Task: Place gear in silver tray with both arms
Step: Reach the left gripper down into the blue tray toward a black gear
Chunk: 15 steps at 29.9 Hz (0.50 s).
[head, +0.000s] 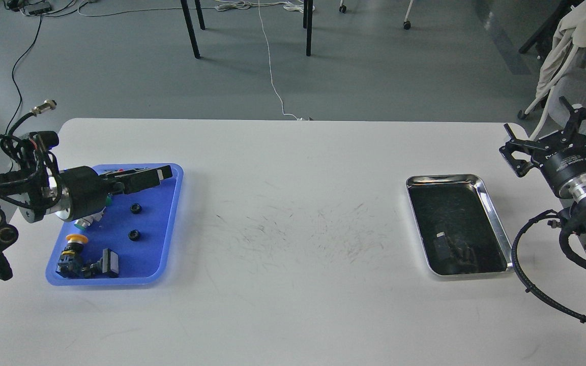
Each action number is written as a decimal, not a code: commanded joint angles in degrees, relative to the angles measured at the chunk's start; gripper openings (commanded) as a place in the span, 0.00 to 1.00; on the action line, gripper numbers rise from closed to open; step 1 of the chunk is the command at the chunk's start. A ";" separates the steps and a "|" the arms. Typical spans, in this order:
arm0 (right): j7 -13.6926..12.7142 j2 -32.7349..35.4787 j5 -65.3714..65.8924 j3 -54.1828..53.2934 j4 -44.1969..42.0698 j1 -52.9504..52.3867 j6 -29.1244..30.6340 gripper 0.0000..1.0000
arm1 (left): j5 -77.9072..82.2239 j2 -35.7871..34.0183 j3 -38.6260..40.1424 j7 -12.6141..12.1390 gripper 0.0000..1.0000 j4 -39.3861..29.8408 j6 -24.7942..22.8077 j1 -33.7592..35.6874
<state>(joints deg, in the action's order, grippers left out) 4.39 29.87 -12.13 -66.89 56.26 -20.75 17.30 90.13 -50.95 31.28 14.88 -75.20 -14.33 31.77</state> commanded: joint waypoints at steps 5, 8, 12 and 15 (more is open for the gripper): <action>0.27 -0.16 0.00 0.18 -0.10 -0.08 0.01 0.99 | 13.66 0.42 -5.88 1.03 0.97 2.69 6.33 0.04; 0.36 -0.16 0.00 0.54 -0.01 -0.17 0.01 0.99 | 14.02 3.05 -6.76 1.03 0.97 6.20 9.32 0.22; 0.27 -0.25 0.09 0.71 -0.18 -0.35 -0.08 0.99 | 15.68 4.63 -8.78 1.03 0.96 11.29 10.20 0.74; 0.27 -0.16 0.09 0.89 -0.45 -0.69 -0.08 0.99 | 17.09 7.09 -8.87 1.03 0.97 14.81 11.86 0.92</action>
<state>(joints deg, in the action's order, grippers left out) 4.74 29.63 -12.07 -66.19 56.03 -21.13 17.29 105.88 -45.92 22.72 15.92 -63.67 -3.90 32.50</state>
